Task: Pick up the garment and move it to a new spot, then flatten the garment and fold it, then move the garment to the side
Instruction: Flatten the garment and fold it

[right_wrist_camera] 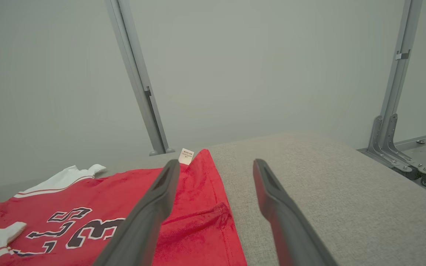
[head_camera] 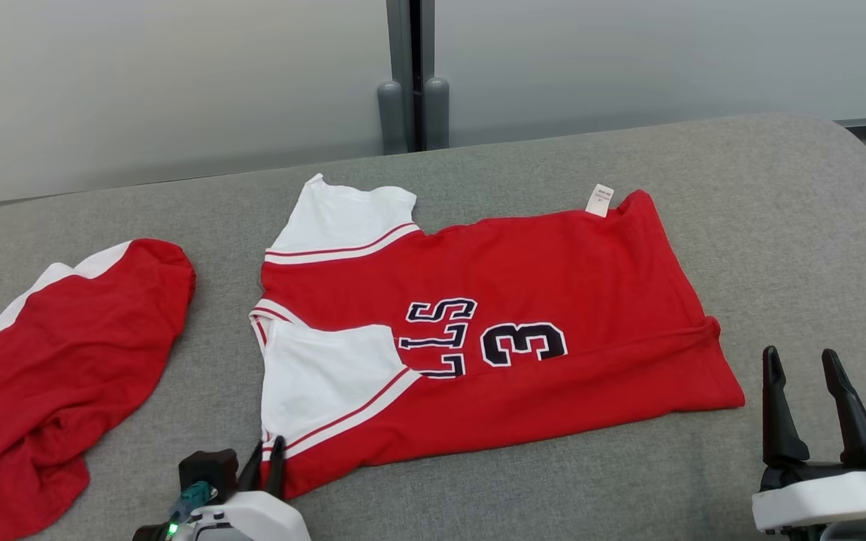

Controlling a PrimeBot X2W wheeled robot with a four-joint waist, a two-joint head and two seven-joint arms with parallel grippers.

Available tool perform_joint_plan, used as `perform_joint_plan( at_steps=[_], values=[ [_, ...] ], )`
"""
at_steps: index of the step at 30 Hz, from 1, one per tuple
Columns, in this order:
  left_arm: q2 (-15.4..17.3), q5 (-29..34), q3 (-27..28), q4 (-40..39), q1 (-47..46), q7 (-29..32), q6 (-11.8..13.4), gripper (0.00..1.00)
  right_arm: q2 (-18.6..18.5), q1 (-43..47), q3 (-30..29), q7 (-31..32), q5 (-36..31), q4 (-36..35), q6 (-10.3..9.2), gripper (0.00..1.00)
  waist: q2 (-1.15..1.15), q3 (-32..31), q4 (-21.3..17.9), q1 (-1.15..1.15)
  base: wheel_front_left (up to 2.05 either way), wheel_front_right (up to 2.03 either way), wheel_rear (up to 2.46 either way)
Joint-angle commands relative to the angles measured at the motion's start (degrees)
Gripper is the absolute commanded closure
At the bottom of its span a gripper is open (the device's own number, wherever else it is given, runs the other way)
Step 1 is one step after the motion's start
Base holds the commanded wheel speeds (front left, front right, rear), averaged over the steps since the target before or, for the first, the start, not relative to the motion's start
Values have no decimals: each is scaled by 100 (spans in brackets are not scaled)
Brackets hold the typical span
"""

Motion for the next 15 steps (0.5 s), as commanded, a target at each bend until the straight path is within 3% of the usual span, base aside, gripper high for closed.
perform_joint_plan(
  at_steps=[1,3,10,15],
  values=[
    [-14,-16,-56,110,43,65,-36,100,13,-82,-25,-5,-40,115,0,0,0,23,39,0,0,0,0],
    [13,-28,-72,-37,-73,7,-53,100,24,-176,-60,-5,-61,334,0,0,0,51,100,0,0,0,0],
    [28,553,157,-1648,65,-27,-149,100,110,-783,-410,14,473,1918,0,0,0,249,394,0,0,0,0],
    [6,731,132,-1958,126,-30,-289,100,94,-1329,-580,123,718,3034,0,0,0,424,551,0,0,0,0]
  ],
)
